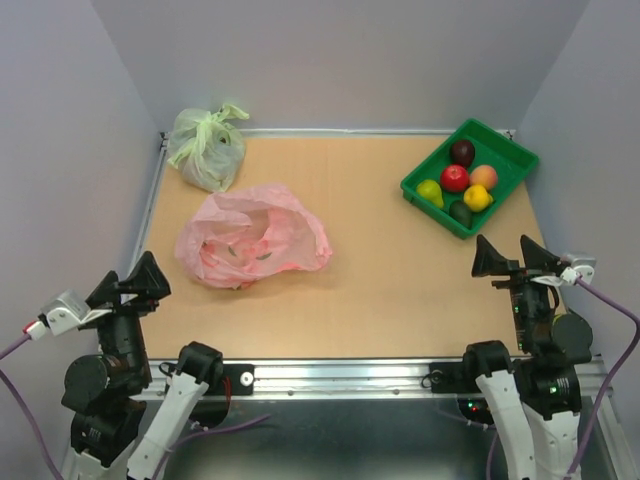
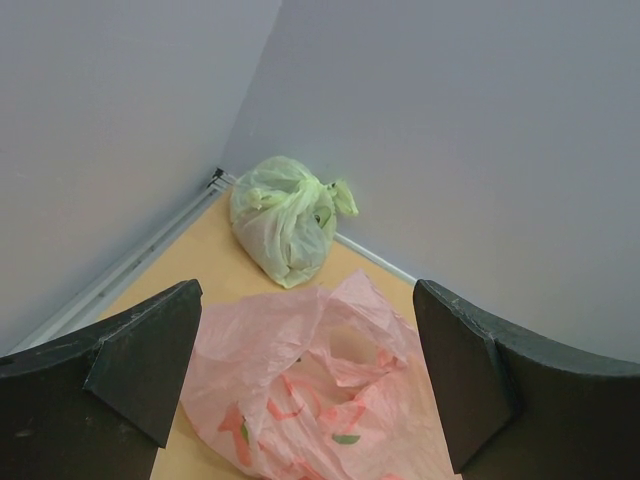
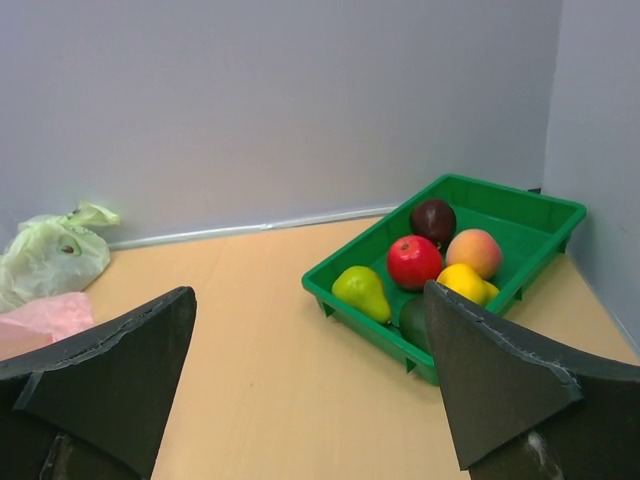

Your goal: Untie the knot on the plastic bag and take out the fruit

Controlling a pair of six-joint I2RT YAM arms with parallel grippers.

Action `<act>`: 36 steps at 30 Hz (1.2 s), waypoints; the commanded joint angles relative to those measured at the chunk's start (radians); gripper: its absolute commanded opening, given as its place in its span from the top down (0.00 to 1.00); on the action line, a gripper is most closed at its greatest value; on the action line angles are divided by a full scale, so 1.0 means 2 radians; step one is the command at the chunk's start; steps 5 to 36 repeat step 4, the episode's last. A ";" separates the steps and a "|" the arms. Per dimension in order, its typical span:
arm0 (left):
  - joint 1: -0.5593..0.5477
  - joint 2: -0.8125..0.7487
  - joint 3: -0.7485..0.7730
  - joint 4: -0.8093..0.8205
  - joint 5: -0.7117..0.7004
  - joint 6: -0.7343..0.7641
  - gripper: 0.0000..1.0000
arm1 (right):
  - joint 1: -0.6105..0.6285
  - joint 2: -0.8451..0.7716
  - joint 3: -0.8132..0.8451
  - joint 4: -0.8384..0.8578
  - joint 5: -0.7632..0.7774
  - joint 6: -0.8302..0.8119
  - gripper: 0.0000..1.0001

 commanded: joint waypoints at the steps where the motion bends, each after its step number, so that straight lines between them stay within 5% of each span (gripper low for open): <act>1: 0.001 -0.083 -0.005 0.029 -0.013 -0.001 0.01 | 0.001 -0.005 -0.005 0.006 -0.007 -0.005 0.00; 36: 0.001 -0.083 -0.002 0.030 -0.012 0.003 0.01 | 0.001 -0.005 -0.005 0.006 -0.007 -0.005 0.00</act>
